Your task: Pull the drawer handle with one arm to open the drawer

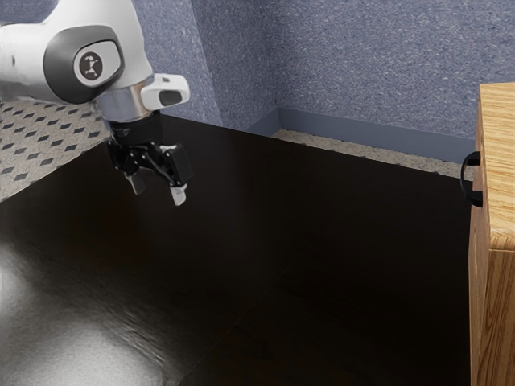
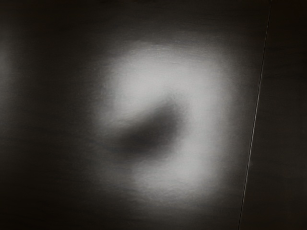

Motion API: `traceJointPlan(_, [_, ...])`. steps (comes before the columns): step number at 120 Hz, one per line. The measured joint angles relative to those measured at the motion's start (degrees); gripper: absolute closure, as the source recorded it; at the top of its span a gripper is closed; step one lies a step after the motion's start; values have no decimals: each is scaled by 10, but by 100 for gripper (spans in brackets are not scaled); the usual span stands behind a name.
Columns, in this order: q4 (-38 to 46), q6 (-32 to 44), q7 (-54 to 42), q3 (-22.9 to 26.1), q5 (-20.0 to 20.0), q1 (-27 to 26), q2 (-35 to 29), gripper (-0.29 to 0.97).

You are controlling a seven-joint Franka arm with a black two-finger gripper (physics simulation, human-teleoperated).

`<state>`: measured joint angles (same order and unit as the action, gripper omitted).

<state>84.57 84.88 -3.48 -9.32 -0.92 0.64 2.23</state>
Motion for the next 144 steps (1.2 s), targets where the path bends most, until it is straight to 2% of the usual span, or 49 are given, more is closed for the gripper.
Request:
traceJointPlan(28, [-1, 16, -4, 0, 4, -30, 0, 0])
traceJointPlan(49, [-74, -1, 12, 1, 24, -12, -39, 0])
traceJointPlan(60, [-80, -1, 47, 4, 55, 9, -42, 0])
traceJointPlan(75, [-76, 34, 96, 9, 110, 35, -25, 0])
traceJointPlan(128, [-69, 107, 206, 11, 141, 47, -16, 0])
traceJointPlan(144, [-3, 167, 225, 11, 174, 35, -34, 0])
